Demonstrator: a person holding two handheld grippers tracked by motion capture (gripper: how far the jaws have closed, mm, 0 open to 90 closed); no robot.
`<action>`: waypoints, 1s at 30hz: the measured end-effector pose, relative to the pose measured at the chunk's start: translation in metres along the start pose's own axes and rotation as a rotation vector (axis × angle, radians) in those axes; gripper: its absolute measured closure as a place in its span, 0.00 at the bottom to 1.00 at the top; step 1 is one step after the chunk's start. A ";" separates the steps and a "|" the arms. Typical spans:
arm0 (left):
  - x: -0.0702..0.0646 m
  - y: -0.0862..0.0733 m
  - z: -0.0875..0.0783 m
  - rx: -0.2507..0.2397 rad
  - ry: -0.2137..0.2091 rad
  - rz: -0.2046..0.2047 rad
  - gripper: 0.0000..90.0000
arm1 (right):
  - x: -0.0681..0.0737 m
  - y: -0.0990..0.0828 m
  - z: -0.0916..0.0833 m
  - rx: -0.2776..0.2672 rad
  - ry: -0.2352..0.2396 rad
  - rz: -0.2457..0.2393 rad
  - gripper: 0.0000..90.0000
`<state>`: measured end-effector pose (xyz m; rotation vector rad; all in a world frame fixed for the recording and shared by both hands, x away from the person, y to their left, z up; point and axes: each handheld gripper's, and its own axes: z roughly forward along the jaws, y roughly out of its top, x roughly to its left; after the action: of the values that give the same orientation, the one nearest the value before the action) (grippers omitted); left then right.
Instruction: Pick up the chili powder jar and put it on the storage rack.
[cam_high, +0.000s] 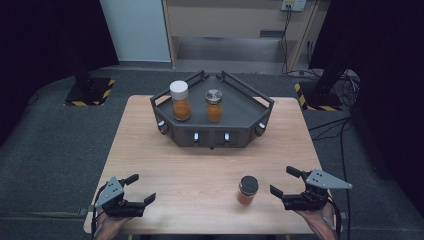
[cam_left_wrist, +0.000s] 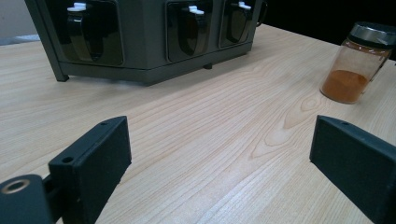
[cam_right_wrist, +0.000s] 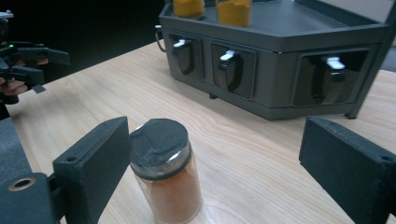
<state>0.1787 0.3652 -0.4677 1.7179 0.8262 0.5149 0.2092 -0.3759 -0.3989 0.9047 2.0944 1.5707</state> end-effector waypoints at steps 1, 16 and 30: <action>0.000 0.000 0.000 0.000 0.000 0.001 0.05 | 0.000 0.000 0.002 0.003 0.005 -0.002 0.10; 0.000 0.000 0.000 0.002 -0.001 0.001 0.05 | 0.004 0.001 0.032 0.053 0.082 -0.009 0.10; 0.000 0.000 0.000 0.004 0.000 0.000 0.05 | 0.006 0.000 0.058 0.096 0.114 -0.006 0.11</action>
<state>0.1790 0.3650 -0.4676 1.7216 0.8271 0.5135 0.2414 -0.3308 -0.4164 0.8574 2.2668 1.5644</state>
